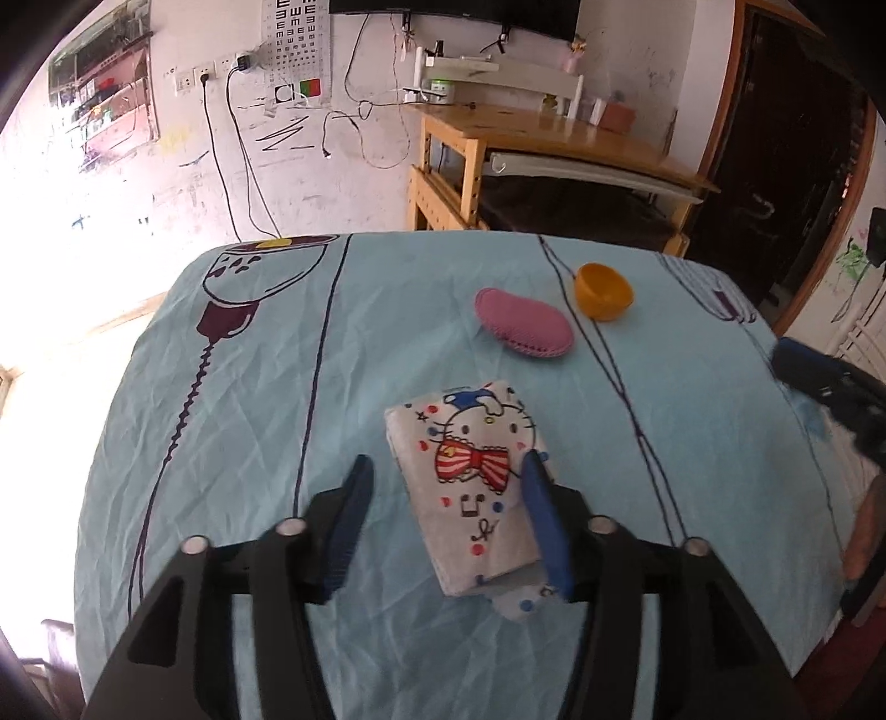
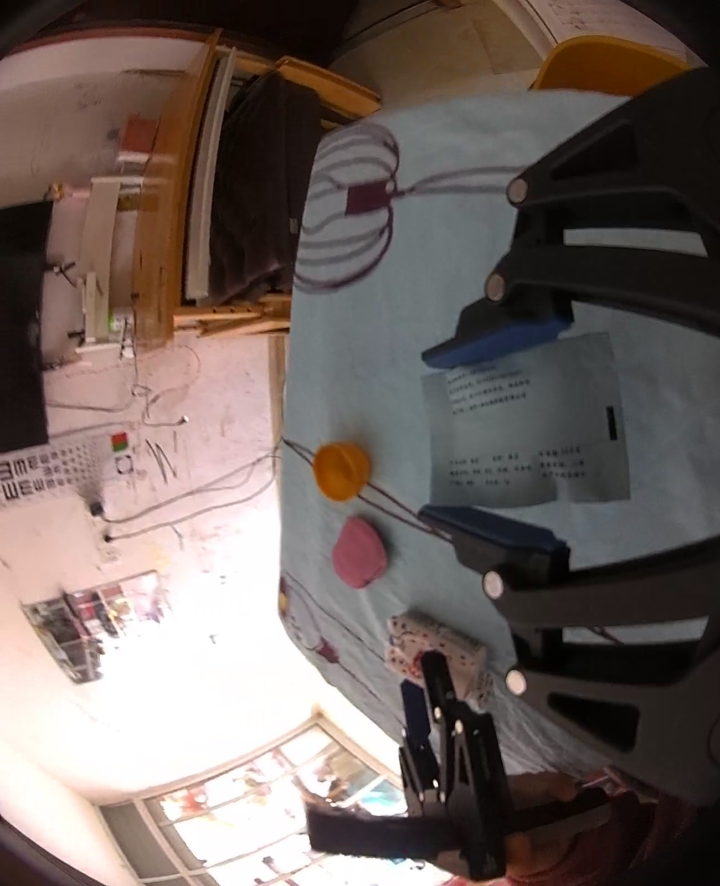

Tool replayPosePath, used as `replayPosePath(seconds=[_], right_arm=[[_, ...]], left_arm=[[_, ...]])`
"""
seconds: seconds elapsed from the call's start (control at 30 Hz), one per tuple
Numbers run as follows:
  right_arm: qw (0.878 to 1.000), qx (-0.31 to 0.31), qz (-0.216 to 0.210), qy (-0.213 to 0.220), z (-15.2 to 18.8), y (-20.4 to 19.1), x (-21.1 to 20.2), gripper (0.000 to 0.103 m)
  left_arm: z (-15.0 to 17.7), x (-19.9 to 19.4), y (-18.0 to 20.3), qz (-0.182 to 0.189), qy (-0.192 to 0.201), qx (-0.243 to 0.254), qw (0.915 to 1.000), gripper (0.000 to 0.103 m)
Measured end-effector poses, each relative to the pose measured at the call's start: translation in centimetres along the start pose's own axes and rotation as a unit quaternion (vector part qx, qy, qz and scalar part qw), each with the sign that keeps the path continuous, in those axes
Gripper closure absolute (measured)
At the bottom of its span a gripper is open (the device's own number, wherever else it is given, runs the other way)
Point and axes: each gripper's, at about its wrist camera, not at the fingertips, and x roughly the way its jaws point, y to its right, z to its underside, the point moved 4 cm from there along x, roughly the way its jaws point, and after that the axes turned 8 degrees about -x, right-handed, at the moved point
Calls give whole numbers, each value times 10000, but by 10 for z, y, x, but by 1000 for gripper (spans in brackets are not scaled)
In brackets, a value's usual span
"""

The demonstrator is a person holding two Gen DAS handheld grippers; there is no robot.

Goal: Collect trash
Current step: 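Carry tissue pack and paper sheet to the yellow bin and release both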

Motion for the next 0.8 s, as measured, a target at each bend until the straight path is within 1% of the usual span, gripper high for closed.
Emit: replayPosePath(seconds=[0.13,0.23,0.33,0.37,0.4,0.43,0.47,0.5,0.53,0.57,0.63,0.73,0.8], right_arm=[[9997,193,49,101,5,15,-8,55],[9992,327,60,204,10,27,-16,55],[9987,432,77,273,16,36,-22,55],[9983,486,102,302,18,42,-25,55],[9979,541,108,326,21,46,-28,55],[9977,578,104,340,23,50,-29,55],[9973,632,119,358,26,55,-31,55],[9969,674,135,374,29,59,-33,55],[9964,735,143,404,33,64,-36,55],[9960,774,154,428,35,68,-38,55],[9947,882,191,493,41,78,-43,55],[9920,1093,216,586,51,96,-51,55],[9899,1222,272,673,54,110,-58,55]], left_arm=[[-1,8,7,35,-140,-21,9999,36],[-1,17,13,123,-246,-69,9996,34],[-1,21,25,-15,-110,137,9998,35],[1,22,31,-111,-53,242,9996,43],[1,23,36,-188,-1,355,9992,48],[2,23,40,-228,25,437,9988,58],[0,22,45,-229,26,448,9987,72],[0,22,48,-267,36,474,9985,80],[-1,22,52,-275,54,483,9984,84],[-1,21,54,-270,72,474,9985,88],[-2,20,58,-274,128,479,9984,90],[-2,14,67,-291,220,555,9978,90],[-3,5,77,-360,377,689,9963,90]])
